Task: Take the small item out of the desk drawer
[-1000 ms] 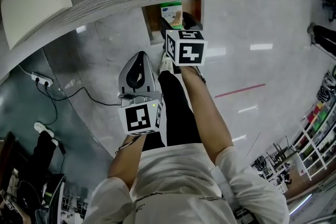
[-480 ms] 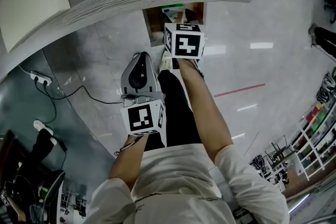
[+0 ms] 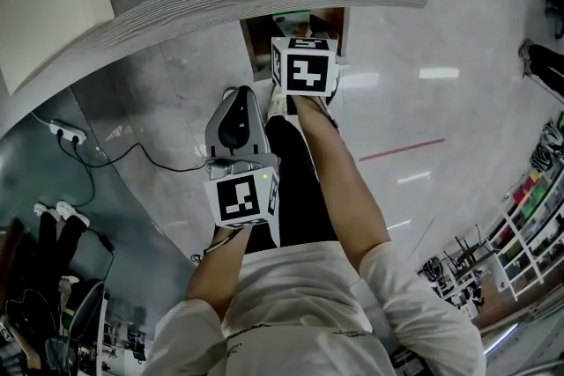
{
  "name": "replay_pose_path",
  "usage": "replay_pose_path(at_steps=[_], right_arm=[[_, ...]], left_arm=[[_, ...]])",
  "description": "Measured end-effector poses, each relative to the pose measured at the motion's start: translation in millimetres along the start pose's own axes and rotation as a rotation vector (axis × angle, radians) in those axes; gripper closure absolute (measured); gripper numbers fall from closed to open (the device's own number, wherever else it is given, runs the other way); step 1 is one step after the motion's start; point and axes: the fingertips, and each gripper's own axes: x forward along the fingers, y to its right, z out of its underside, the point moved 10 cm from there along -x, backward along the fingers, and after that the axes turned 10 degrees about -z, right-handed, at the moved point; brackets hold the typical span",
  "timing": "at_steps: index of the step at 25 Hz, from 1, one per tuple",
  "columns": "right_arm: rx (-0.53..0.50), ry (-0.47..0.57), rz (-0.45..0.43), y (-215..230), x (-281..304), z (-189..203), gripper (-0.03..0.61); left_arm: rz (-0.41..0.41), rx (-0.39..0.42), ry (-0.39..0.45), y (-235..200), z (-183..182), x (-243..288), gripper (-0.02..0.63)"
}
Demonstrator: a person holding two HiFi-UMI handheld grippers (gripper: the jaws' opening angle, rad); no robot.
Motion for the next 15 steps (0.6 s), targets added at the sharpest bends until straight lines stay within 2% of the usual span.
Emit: replay_pose_path(at_steps=[7,15], right_arm=[[-0.018,-0.009,0.031,0.9,7.4,0.8,0.256],[-0.007,0.032,0.048,-0.7,0.1,1.5,0.255]], left_arm=[[-0.003,-0.007,-0.003,-5.4,-0.1,3.9,0.598],[0.008,-0.003,0.004,-9.2,0.4,-2.3,0.598]])
